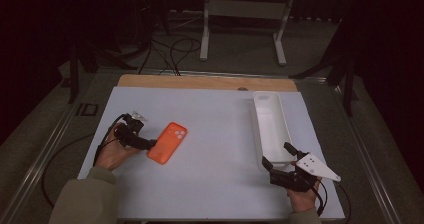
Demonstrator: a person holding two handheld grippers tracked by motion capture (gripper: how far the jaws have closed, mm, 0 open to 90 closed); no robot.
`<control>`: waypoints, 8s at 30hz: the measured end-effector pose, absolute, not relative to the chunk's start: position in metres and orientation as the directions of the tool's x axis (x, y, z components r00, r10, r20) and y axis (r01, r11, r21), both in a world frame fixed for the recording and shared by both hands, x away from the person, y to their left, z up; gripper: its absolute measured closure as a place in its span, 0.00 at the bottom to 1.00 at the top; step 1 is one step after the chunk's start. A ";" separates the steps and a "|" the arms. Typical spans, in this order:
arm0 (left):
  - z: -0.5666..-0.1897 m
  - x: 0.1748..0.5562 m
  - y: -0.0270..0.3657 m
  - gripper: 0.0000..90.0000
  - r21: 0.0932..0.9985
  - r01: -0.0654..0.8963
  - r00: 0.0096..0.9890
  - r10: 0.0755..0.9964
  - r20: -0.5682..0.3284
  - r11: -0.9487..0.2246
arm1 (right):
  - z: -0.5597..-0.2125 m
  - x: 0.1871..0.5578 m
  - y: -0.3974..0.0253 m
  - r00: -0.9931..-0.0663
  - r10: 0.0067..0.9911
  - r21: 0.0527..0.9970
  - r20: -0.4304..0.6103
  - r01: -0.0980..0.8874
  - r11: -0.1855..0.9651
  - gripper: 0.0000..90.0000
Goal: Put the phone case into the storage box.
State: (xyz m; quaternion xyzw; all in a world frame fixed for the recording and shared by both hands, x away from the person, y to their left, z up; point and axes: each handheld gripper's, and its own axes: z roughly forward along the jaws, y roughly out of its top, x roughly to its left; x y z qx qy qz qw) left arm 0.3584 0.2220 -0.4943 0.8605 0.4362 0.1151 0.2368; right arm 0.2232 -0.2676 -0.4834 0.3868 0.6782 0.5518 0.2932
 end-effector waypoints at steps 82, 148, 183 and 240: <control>-0.470 0.350 0.224 1.00 0.572 0.691 0.571 0.819 -0.055 -0.442 | -0.483 0.225 -0.270 -0.524 0.850 0.974 0.050 0.214 0.075 0.09; -0.406 0.326 0.137 1.00 0.773 0.398 0.719 0.691 0.071 -0.494 | -0.433 0.270 -0.248 -0.604 0.790 0.957 0.104 0.276 0.085 0.09; -0.401 0.319 0.094 1.00 0.815 0.271 0.754 0.639 0.151 -0.512 | -0.419 0.296 -0.223 -0.671 0.725 0.952 0.153 0.296 0.073 0.09; -0.408 0.291 0.059 0.97 0.859 0.195 0.800 0.583 0.141 -0.474 | -0.401 0.296 -0.184 -0.701 0.604 0.868 0.379 0.496 0.032 0.96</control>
